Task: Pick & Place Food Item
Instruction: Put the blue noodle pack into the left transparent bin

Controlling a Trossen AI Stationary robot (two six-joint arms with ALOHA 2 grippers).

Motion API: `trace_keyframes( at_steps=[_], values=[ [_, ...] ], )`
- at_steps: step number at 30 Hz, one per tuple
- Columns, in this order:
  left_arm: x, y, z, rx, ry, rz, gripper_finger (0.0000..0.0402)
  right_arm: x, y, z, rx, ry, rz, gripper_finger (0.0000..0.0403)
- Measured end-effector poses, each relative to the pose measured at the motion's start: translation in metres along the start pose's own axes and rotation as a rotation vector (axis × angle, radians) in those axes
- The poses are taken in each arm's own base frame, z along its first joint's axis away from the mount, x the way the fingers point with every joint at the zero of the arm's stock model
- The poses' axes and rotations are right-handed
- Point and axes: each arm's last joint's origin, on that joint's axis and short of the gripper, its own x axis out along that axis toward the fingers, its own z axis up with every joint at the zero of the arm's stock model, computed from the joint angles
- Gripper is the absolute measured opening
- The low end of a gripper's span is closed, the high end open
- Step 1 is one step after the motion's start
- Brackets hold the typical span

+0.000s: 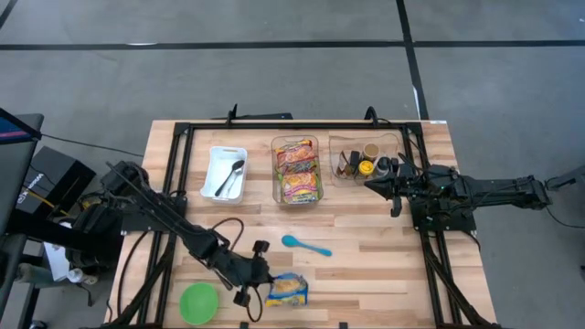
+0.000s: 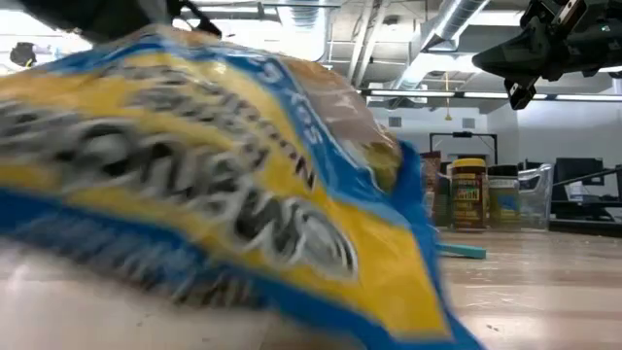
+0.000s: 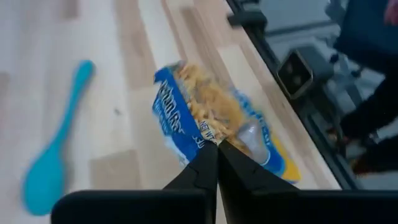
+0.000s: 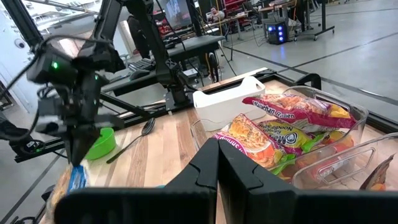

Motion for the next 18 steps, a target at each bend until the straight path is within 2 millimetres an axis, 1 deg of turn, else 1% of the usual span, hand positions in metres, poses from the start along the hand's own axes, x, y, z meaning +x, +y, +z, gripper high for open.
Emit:
trace_keyframes(
  at_steps=[7, 9, 14, 18],
  values=[
    [-0.037, 0.016, 0.029, -0.063, -0.161, 0.085, 0.0, 0.0, 0.0, 0.0, 0.0, 0.0, 0.0, 0.0],
    [-0.05, 0.022, 0.037, -0.084, -0.211, 0.108, 0.0, 0.0, 0.0, 0.0, 0.0, 0.0, 0.0, 0.0],
    [-0.085, 0.041, 0.056, -0.149, -0.35, 0.166, 0.0, 0.0, 0.0, 0.0, 0.0, 0.0, 0.0, 0.0],
    [-0.113, 0.06, 0.069, -0.201, -0.469, 0.203, 0.0, 0.0, 0.0, 0.0, 0.0, 0.0, 0.0, 0.0]
  ],
)
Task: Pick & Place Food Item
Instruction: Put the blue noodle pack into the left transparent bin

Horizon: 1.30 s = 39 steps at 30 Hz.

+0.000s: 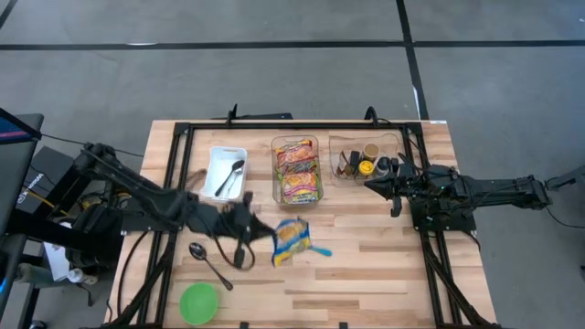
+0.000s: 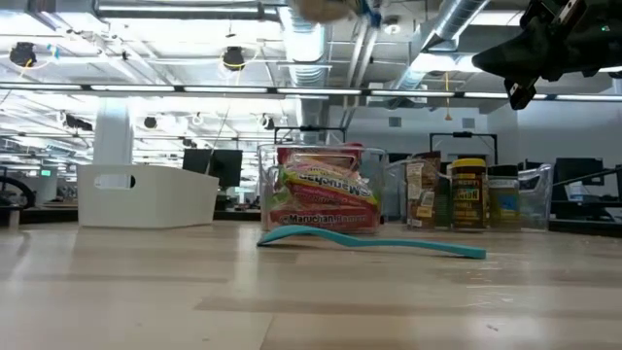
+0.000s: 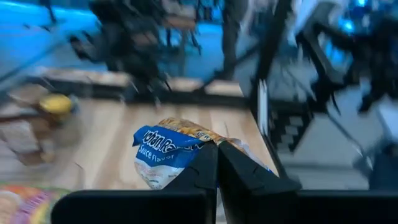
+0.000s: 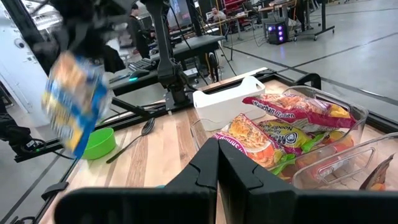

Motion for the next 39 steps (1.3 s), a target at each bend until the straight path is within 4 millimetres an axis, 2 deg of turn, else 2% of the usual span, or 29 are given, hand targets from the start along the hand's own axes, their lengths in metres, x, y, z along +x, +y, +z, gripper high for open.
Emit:
trace_keyframes(
  at_steps=[5, 10, 16, 22, 29, 39],
  values=[
    [-0.016, 0.029, 0.025, -0.055, -0.105, 0.075, 0.0, 0.0, 0.0, 0.0, 0.0, 0.0, 0.0, 0.0],
    [-0.027, 0.058, 0.041, -0.09, -0.174, 0.157, 0.0, 0.0, 0.0, 0.0, 0.0, 0.0, 0.0, 0.0],
    [-0.026, 0.085, 0.046, -0.103, -0.187, 0.191, 0.0, 0.0, 0.0, 0.0, 0.0, 0.0, 0.0, 0.0],
    [-0.022, 0.098, 0.046, -0.106, -0.177, 0.222, 0.0, 0.0, 0.0, 0.0, 0.0, 0.0, 0.0, 0.0],
    [-0.009, 0.11, 0.04, -0.108, -0.151, 0.264, 0.0, 0.0, 0.0, 0.0, 0.0, 0.0, 0.0, 0.0],
    [0.034, 0.146, 0.018, -0.081, -0.056, 0.203, 0.0, 0.0, 0.0, 0.0, -0.001, 0.003, -0.001, 0.0]
  ],
)
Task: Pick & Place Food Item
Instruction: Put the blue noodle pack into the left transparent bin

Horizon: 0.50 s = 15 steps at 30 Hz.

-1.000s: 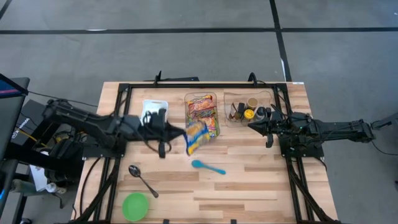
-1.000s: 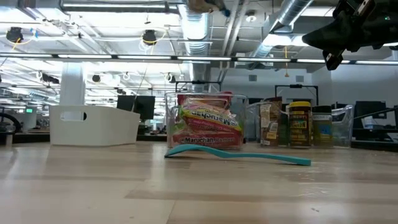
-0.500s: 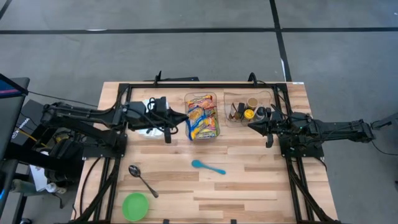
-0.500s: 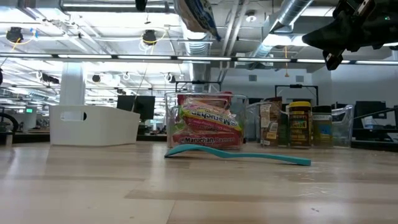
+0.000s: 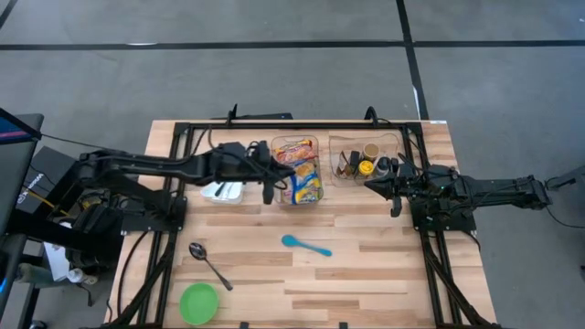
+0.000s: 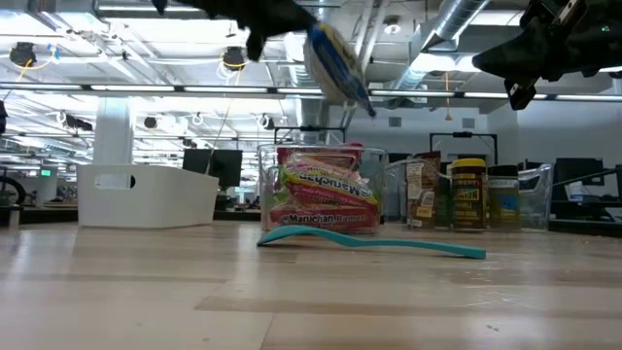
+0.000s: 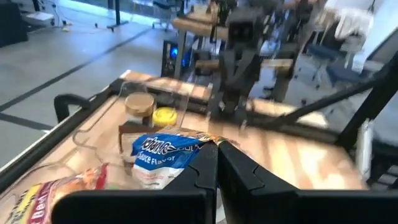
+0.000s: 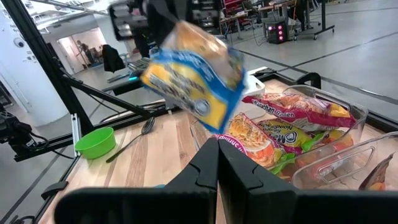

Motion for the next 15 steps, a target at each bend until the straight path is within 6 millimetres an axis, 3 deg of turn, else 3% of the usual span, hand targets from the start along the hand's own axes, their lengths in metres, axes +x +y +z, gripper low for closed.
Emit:
trace_keyframes(
  at_steps=[8, 15],
  values=[
    [0.025, 0.03, -0.023, 0.001, 0.124, -0.041, 0.0, 0.0, 0.0, 0.0, 0.0, 0.003, -0.001, 0.0],
    [0.039, 0.038, -0.04, -0.018, 0.198, -0.11, 0.0, 0.0, 0.0, 0.0, 0.0, 0.003, -0.001, 0.0]
  ],
)
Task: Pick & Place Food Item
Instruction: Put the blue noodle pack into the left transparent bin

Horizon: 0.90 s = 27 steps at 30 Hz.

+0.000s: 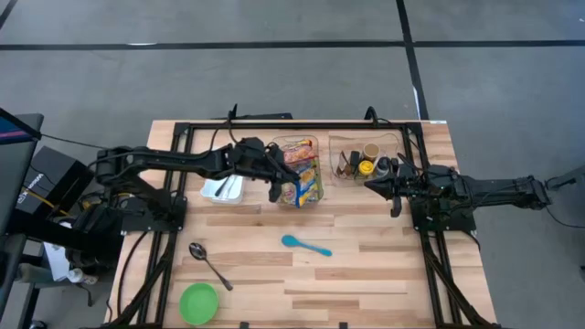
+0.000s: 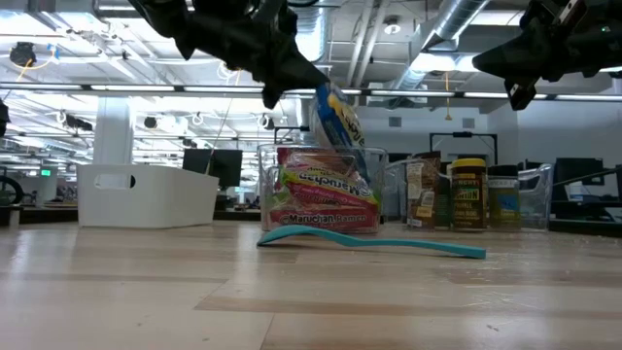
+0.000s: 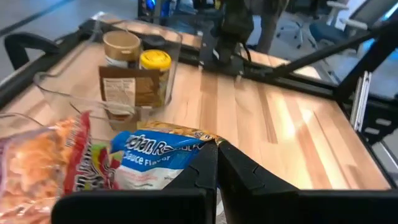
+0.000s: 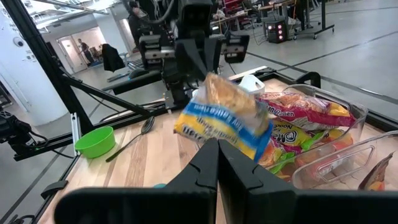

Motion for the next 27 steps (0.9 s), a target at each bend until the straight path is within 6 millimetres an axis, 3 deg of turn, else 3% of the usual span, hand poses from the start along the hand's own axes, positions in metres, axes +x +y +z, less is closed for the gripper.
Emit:
trace_keyframes(
  at_steps=[8, 27],
  values=[
    [0.011, 0.006, -0.012, -0.005, 0.063, 0.009, 0.0, 0.0, 0.0, 0.0, 0.0, 0.0, 0.0, 0.0],
    [0.004, 0.022, -0.023, -0.048, 0.197, 0.078, 0.0, 0.0, 0.0, 0.0, 0.0, 0.0, 0.0, 0.0]
  ],
)
